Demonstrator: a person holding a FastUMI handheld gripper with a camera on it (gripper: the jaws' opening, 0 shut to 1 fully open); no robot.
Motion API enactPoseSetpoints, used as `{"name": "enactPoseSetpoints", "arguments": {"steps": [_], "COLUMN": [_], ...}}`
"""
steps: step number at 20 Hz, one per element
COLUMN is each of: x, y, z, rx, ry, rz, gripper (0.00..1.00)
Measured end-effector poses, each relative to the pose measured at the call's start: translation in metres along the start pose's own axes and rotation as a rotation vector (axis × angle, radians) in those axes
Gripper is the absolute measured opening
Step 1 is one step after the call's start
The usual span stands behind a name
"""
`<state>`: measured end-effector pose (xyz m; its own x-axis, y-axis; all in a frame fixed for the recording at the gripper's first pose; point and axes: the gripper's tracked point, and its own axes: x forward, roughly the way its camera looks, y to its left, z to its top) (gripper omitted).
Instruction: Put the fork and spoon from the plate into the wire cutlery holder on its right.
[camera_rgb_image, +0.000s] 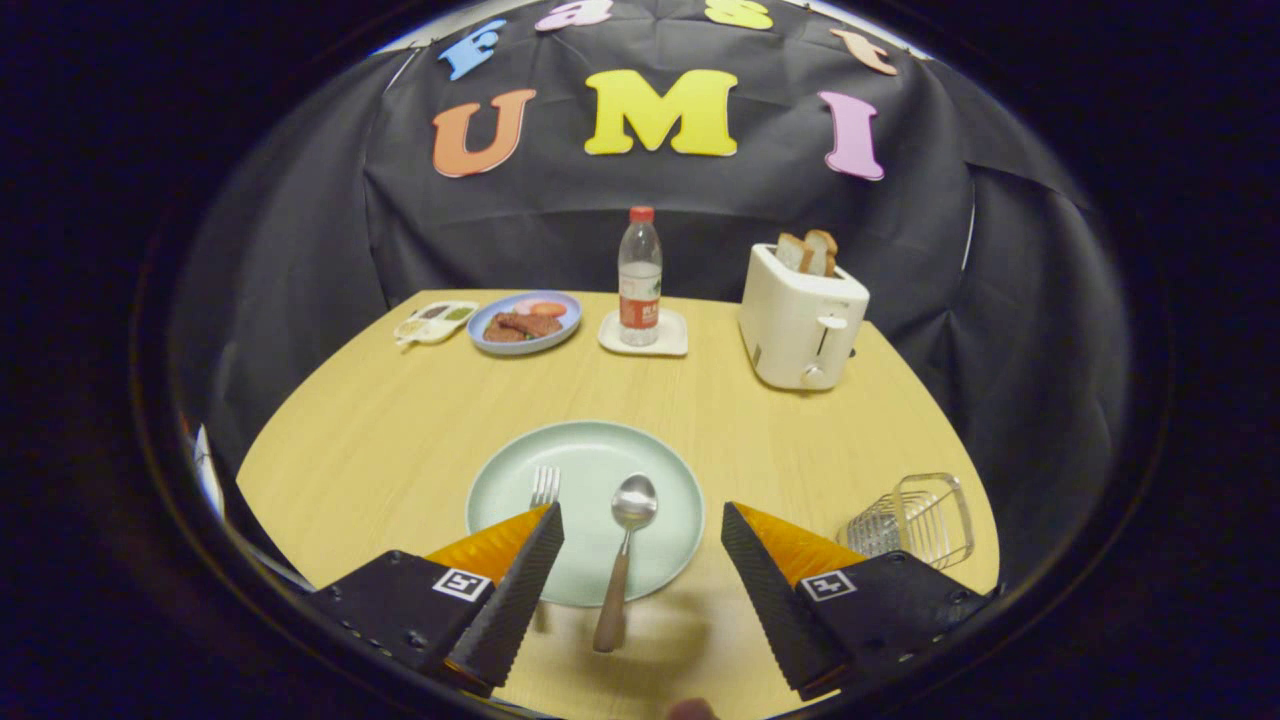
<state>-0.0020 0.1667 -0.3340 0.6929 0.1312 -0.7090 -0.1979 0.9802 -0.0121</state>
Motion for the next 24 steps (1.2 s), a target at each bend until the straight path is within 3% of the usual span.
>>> {"name": "enactPoseSetpoints", "arguments": {"steps": [4, 7, 13, 16, 18, 19, 21, 24], "x": [0.021, 0.036, 0.056, 0.059, 0.055, 0.057, 0.057, 0.052], "y": [0.010, 0.015, 0.017, 0.016, 0.013, 0.015, 0.010, 0.012], "z": [-0.019, -0.036, -0.054, -0.058, -0.062, -0.063, -0.063, -0.056], "rx": [-0.007, -0.010, 0.009, 0.024, 0.039, 0.041, 0.038, 0.040], "ry": [0.068, 0.118, 0.207, 0.247, 0.270, 0.280, 0.292, 0.315], "rz": [0.009, 0.004, -0.009, -0.030, -0.041, -0.040, -0.060, -0.031], "gripper": [0.94, 0.83, 0.40, 0.38, 0.14, 0.17, 0.05, 0.02]}}
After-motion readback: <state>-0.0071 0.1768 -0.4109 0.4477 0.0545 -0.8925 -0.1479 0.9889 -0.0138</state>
